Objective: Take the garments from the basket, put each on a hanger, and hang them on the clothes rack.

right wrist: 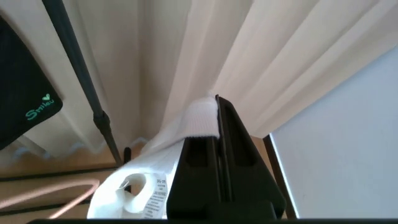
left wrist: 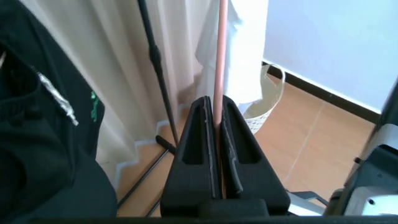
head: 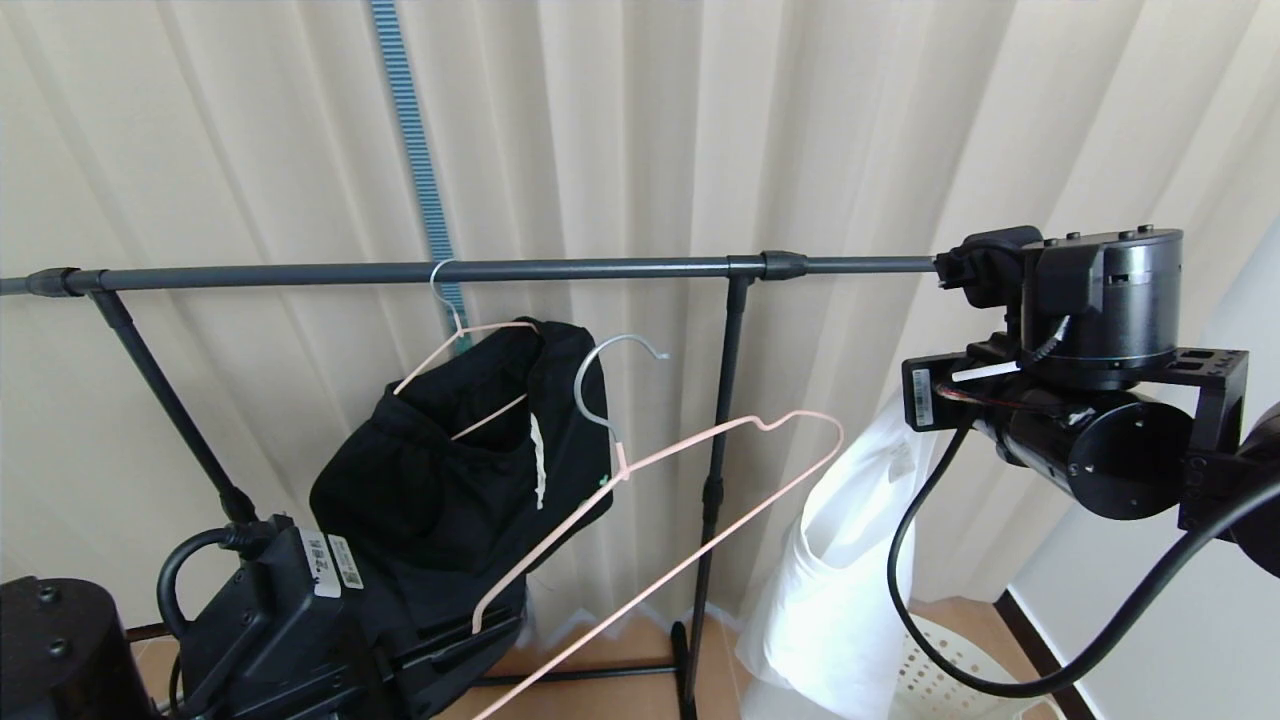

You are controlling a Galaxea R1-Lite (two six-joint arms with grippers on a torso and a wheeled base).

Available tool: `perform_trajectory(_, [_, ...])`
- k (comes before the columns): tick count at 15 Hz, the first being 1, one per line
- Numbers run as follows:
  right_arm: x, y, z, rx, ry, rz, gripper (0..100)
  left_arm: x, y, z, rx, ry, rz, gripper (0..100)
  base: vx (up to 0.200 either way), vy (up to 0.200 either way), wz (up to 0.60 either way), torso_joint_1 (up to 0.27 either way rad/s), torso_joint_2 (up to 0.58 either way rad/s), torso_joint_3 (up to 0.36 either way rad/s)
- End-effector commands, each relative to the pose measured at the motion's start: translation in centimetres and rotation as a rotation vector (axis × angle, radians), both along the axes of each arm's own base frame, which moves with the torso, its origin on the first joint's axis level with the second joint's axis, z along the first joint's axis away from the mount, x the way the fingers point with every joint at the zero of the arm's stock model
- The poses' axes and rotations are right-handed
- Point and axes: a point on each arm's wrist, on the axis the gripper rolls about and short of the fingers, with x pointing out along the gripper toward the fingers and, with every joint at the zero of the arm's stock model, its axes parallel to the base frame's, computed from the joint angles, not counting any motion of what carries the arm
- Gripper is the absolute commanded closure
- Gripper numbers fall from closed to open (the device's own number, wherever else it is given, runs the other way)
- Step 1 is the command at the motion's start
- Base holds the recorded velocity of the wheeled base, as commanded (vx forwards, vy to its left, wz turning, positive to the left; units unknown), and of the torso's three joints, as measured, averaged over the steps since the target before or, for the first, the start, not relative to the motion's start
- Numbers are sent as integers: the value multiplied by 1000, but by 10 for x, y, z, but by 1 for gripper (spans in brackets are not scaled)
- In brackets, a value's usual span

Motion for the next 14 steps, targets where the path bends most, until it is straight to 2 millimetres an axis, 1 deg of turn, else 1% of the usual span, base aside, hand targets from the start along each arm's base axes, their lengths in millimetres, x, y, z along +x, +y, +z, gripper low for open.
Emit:
perform_trajectory(1, [6, 3, -6, -8, 14, -3, 100, -1, -2, 0, -1, 4, -23, 100, 0, 0, 0, 0, 0, 0])
perform_trajectory(5, [7, 3, -2, 11, -15, -2, 100, 0, -11, -3, 6, 20, -55, 100, 0, 0, 0, 0, 0, 0])
perform_trajectory(10, [5, 5, -1, 26, -22, 2, 100, 16, -32, -2, -4, 52, -71, 100, 0, 0, 0, 0, 0, 0])
perform_trajectory(14, [2, 4, -1, 35, -23, -1, 100, 27, -42, -1, -15, 57, -61, 100, 0, 0, 0, 0, 0, 0])
